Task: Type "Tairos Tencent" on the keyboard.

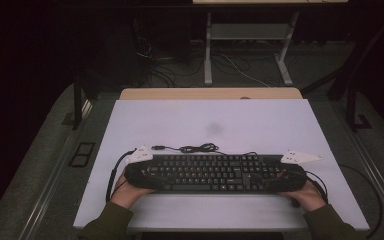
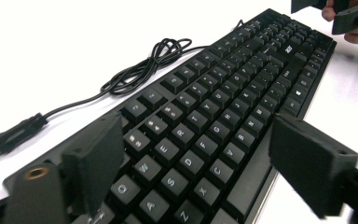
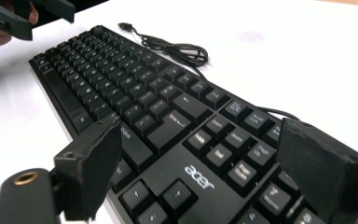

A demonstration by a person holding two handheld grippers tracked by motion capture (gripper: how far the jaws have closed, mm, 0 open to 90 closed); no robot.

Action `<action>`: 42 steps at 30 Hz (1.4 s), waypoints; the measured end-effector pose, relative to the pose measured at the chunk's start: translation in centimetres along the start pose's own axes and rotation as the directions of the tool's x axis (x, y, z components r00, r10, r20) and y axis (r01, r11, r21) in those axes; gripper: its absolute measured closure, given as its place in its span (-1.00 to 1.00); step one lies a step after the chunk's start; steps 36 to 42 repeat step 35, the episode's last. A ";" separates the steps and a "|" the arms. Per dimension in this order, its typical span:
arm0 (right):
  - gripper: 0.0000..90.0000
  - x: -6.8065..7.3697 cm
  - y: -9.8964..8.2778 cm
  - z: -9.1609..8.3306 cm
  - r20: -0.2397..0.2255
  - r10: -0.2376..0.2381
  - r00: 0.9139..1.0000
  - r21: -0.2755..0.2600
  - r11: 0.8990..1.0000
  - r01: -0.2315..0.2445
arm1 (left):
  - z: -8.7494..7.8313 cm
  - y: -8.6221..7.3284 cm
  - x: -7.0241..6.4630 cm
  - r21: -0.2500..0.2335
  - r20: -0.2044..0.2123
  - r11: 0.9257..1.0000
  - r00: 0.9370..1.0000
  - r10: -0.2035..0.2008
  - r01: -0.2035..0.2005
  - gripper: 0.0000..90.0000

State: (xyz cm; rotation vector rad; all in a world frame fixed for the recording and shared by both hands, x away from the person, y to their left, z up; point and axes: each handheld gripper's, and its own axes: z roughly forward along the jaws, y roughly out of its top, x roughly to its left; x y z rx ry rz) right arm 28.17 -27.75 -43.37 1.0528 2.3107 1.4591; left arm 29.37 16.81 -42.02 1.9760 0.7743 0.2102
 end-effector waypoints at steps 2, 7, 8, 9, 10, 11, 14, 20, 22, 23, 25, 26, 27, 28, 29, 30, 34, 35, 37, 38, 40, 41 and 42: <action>-0.69 -0.1 -0.3 -0.2 0.007 -0.011 1.000 0.007 1.000 0.011 | -0.3 -0.2 0.0 -0.006 -0.005 1.000 1.000 -0.006 0.006 -0.70; -0.69 -0.3 -0.8 -0.5 0.008 -0.023 1.000 0.017 1.000 0.022 | -0.8 -0.7 0.0 -0.011 -0.015 1.000 1.000 -0.011 0.011 -0.87; -0.69 -0.3 -0.8 -0.6 0.007 -0.025 1.000 0.020 0.999 0.025 | -0.8 -0.8 0.0 -0.009 -0.019 1.000 1.000 -0.009 0.009 -0.91; -0.70 -0.4 -0.9 -0.6 0.006 -0.026 1.000 0.023 0.999 0.026 | -0.8 -0.9 0.0 -0.012 -0.021 1.000 1.000 -0.013 0.013 -0.95; -0.70 -0.4 -0.9 -0.7 0.007 -0.026 1.000 0.024 0.999 0.026 | -0.8 -0.9 0.0 -0.009 -0.020 1.000 1.000 -0.018 0.018 -0.97; -0.70 -0.4 -0.9 -0.8 0.007 -0.029 1.000 0.024 0.999 0.028 | -0.8 -1.0 0.0 -0.009 -0.022 1.000 1.000 -0.013 0.013 -0.97; -0.70 -0.6 -1.1 -1.1 0.009 -0.023 1.000 0.017 1.000 0.023 | -0.7 -1.3 -0.1 -0.001 -0.020 1.000 1.000 -0.003 0.003 -1.00; -0.70 -0.8 -1.1 -1.4 0.010 -0.023 1.000 0.008 1.000 0.023 | -0.4 -1.5 0.1 0.005 -0.020 1.000 1.000 -0.001 0.001 -1.00; -0.70 -0.8 -1.1 -1.4 0.013 -0.023 1.000 0.005 1.000 0.023 | -0.3 -1.4 0.0 0.007 -0.019 1.000 1.000 0.007 -0.007 -1.00; -0.70 -0.8 -1.1 -1.5 0.012 -0.022 1.000 -0.001 1.000 0.022 | -0.3 -1.4 -0.1 0.008 -0.019 1.000 1.000 0.009 -0.009 -1.00; -0.70 -0.9 -1.1 -1.5 0.014 -0.019 1.000 0.001 1.000 0.019 | -0.2 -1.4 -0.1 0.010 -0.015 1.000 1.000 0.011 -0.011 -1.00; -0.70 -0.9 -1.1 -1.5 0.014 -0.017 1.000 0.003 1.000 0.017 | -0.2 -1.4 0.0 0.016 -0.017 1.000 1.000 0.015 -0.015 -1.00; -0.70 -0.9 -1.1 -1.5 0.012 -0.017 1.000 0.004 1.000 0.017 | -0.2 -1.3 0.0 0.018 -0.018 1.000 1.000 0.012 -0.012 -1.00; -0.70 -0.9 -1.1 -1.5 0.011 -0.017 1.000 0.004 1.000 0.017 | -0.2 -1.3 0.0 0.018 -0.020 1.000 1.000 0.011 -0.011 -1.00; -0.70 -0.8 -1.1 -1.5 0.011 -0.017 1.000 0.004 1.000 0.017 | -0.2 -1.3 -0.1 0.019 -0.023 1.000 1.000 0.010 -0.010 -1.00; -0.70 -0.8 -1.1 -1.5 0.012 -0.018 1.000 0.007 1.000 0.018 | -0.2 -1.3 -0.1 0.018 -0.024 1.000 1.000 0.012 -0.012 -1.00; -0.70 -0.9 -1.1 -1.5 0.014 -0.018 1.000 0.001 1.000 0.018 | -0.2 -1.3 -0.1 0.018 -0.026 1.000 0.999 0.020 -0.020 -1.00; -0.70 -0.9 -1.1 -1.5 0.014 -0.017 1.000 0.001 1.000 0.017 | -0.2 -1.3 -0.1 0.018 -0.028 1.000 0.999 0.021 -0.020 -1.00; -0.70 -0.9 -1.1 -1.5 0.014 -0.017 1.000 0.001 1.000 0.017 | -0.2 -1.3 -0.1 0.018 -0.028 1.000 0.999 0.021 -0.020 -1.00; -0.70 -0.9 -1.1 -1.5 0.014 -0.017 1.000 0.001 1.000 0.017 | -0.2 -1.3 -0.1 0.018 -0.028 1.000 0.999 0.021 -0.020 -1.00; -0.70 -0.9 -1.1 -1.5 0.014 -0.017 1.000 0.001 1.000 0.017 | -0.2 -1.3 -0.1 0.018 -0.028 1.000 0.999 0.021 -0.020 -1.00; -0.70 -0.9 -1.1 -1.5 0.014 -0.017 1.000 0.001 1.000 0.017 | -0.2 -1.3 -0.1 0.018 -0.028 1.000 0.999 0.021 -0.020 -1.00; -0.70 -0.9 -1.1 -1.5 0.014 -0.017 1.000 0.001 1.000 0.017 | -0.2 -1.3 -0.1 0.018 -0.028 1.000 0.999 0.021 -0.020 -1.00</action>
